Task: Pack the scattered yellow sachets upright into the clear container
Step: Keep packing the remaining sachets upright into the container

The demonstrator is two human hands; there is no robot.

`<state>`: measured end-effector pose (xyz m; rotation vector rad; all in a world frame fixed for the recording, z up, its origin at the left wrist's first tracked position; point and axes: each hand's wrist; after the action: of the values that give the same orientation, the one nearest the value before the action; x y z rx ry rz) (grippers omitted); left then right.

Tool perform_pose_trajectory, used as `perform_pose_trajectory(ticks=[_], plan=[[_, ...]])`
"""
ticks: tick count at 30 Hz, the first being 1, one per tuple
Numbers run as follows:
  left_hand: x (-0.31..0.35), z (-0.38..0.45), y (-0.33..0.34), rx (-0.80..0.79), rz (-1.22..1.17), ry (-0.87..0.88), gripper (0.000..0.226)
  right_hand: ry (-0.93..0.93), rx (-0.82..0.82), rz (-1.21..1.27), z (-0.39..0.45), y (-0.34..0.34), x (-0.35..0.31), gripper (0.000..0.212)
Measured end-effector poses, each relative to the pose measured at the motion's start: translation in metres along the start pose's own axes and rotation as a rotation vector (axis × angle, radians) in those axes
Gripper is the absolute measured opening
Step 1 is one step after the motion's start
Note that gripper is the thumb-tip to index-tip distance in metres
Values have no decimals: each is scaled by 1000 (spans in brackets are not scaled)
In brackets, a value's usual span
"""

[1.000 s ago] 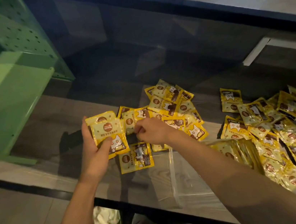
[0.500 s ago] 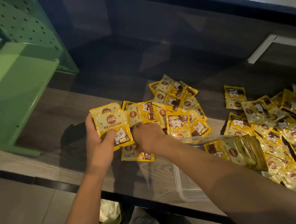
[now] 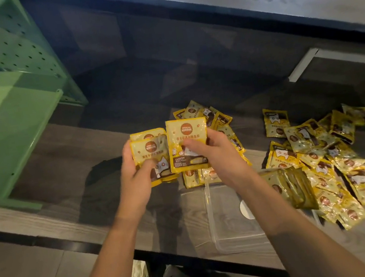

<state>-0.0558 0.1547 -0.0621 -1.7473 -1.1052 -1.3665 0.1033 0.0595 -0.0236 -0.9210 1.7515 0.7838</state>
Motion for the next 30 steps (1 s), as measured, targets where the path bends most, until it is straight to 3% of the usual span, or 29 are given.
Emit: perform_pose_trajectory(ticks=[3,7,9,13,18,24,30], plan=[[6,-5,20,-89,-62,-19,46,5,106,-32,-2,6,7,27],[5,-14,37,-124,-34,-84,43,-71,399,-577,-10,19,22,39],[7,-19,42,-113,27,-25,49,-84,481,-583,-15,26,26,43],[6,-25,50,-57,58,-17,50,-73,392,-425,-18,38,27,25],[15,-22,47,-162,12,-42,23,-152,355,-390,-21,35,19,22],[24,-14,42,-228,-386,-449,44,-112,333,-245,-22,30,18,26],[22,-10,42,-335,-578,-540,45,-221,288,-572,-21,11,20,36]])
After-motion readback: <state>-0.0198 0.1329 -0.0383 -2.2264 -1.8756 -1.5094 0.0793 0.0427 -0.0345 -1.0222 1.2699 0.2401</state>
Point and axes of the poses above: each hand's wrist, its own z-axis towards the middle knuckle, its own y-axis out of the palm, x = y × z, and after that the axes turned 2 degrees about x, right-handed
